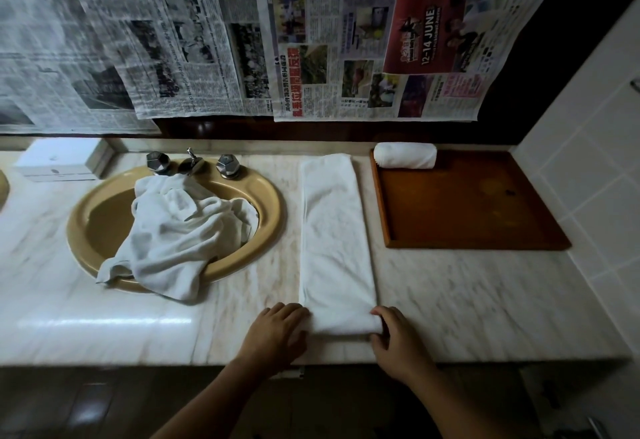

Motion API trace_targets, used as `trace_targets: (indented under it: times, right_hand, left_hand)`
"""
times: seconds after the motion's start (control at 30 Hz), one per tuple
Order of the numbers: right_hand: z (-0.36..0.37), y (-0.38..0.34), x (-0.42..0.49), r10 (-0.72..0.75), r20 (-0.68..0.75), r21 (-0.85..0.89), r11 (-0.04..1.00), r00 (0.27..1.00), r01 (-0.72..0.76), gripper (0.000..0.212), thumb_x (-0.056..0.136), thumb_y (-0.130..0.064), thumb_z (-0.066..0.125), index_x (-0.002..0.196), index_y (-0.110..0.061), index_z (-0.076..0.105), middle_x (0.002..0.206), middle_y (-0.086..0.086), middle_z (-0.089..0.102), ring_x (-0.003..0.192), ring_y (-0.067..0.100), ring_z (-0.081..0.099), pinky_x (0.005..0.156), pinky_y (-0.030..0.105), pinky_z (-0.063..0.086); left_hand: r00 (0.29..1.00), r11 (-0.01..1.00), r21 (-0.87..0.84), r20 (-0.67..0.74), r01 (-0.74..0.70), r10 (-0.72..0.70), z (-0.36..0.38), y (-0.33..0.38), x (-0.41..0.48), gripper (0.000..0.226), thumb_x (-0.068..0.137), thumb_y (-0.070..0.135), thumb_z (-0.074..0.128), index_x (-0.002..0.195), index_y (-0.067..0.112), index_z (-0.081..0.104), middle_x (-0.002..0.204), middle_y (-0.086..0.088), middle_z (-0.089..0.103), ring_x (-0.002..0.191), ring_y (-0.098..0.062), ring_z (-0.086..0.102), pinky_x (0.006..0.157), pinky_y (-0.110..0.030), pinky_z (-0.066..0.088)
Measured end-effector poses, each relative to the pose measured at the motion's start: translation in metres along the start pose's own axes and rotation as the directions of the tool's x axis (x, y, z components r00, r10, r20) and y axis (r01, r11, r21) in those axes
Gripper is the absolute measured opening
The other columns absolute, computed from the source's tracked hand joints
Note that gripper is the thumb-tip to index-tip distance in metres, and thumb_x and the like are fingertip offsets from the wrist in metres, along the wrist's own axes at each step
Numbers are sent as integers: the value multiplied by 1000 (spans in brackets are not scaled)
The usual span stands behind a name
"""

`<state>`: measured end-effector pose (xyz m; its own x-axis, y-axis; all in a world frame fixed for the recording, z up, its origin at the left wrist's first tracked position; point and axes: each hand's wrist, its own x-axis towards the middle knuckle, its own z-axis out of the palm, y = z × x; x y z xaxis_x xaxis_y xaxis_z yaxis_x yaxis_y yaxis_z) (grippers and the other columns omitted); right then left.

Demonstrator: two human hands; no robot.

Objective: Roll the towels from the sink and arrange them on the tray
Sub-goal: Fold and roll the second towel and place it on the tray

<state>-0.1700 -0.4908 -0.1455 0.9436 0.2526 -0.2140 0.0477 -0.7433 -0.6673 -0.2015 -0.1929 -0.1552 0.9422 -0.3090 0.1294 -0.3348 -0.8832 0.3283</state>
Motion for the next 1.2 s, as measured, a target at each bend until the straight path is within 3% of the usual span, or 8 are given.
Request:
trace_targets:
  times: [0.23, 0.4, 0.5, 0.63, 0.77, 0.93, 1.07, 1.2]
  right_hand:
    - [-6, 2, 9, 180, 44, 116, 976, 983, -184, 38, 97, -27, 62, 135, -22, 56, 126, -10, 54, 117, 10, 52, 97, 23, 40]
    - [-9, -3, 21, 251, 56, 124, 959, 966, -256, 34, 102, -28, 56, 133, -15, 60, 133, 3, 62, 119, 19, 57, 94, 24, 40]
    - [-11, -8, 28, 310, 80, 136, 938, 947, -319, 32, 103, -32, 52, 129, -17, 62, 120, 1, 64, 110, 22, 60, 88, 27, 43]
    - [-12, -7, 36, 389, 85, 183, 899, 917, -398, 29, 99, -39, 54, 119, -20, 65, 93, 2, 64, 80, 20, 59, 72, 36, 53]
    - [-14, -17, 38, 439, 93, 198, 871, 894, -449, 25, 99, -40, 51, 107, -21, 64, 94, 9, 66, 73, 24, 62, 47, 26, 48]
    - [-17, -23, 38, 444, 60, 166, 879, 894, -448, 31, 95, -43, 52, 74, -22, 56, 79, 8, 64, 65, 25, 63, 42, 24, 47]
    - [-17, -26, 38, 453, 43, 168, 875, 890, -453, 34, 94, -44, 54, 71, -19, 55, 76, 9, 64, 61, 25, 64, 41, 25, 49]
    - [-15, -21, 32, 404, 38, 199, 893, 914, -403, 20, 94, -43, 57, 84, -25, 58, 86, 5, 65, 68, 25, 64, 41, 24, 48]
  left_hand:
    - [945, 865, -387, 60, 320, -322, -2, 23, -4, 38, 95, 49, 54, 131, 38, 51, 108, 20, 63, 92, 2, 60, 82, -25, 51]
    - [913, 790, -464, 126, 400, -389, -2, 22, 7, 39, 98, 57, 46, 119, 30, 64, 103, 14, 67, 92, 0, 61, 81, -35, 55]
    - [878, 754, -461, 143, 468, -457, 2, 20, 15, 42, 99, 53, 50, 122, 22, 67, 110, 2, 67, 97, -9, 63, 86, -36, 55]
    - [849, 745, -417, 155, 520, -506, 4, 17, 26, 33, 101, 44, 53, 104, 17, 72, 99, -2, 65, 89, -14, 60, 84, -37, 51]
    - [812, 689, -439, 209, 576, -546, 0, 22, 33, 34, 103, 46, 50, 94, 18, 67, 85, 1, 67, 76, -12, 62, 74, -40, 53]
    - [763, 631, -439, 262, 640, -591, -5, 29, 35, 34, 104, 48, 48, 100, 20, 66, 91, 2, 67, 81, -10, 61, 71, -29, 47]
    - [751, 615, -446, 256, 650, -608, -6, 28, 37, 35, 101, 51, 51, 92, 21, 66, 85, 3, 67, 78, -11, 61, 74, -32, 51]
    - [746, 550, -566, 190, 614, -638, -9, 27, 30, 27, 92, 53, 67, 106, 30, 65, 93, 9, 70, 85, -5, 65, 77, -28, 56]
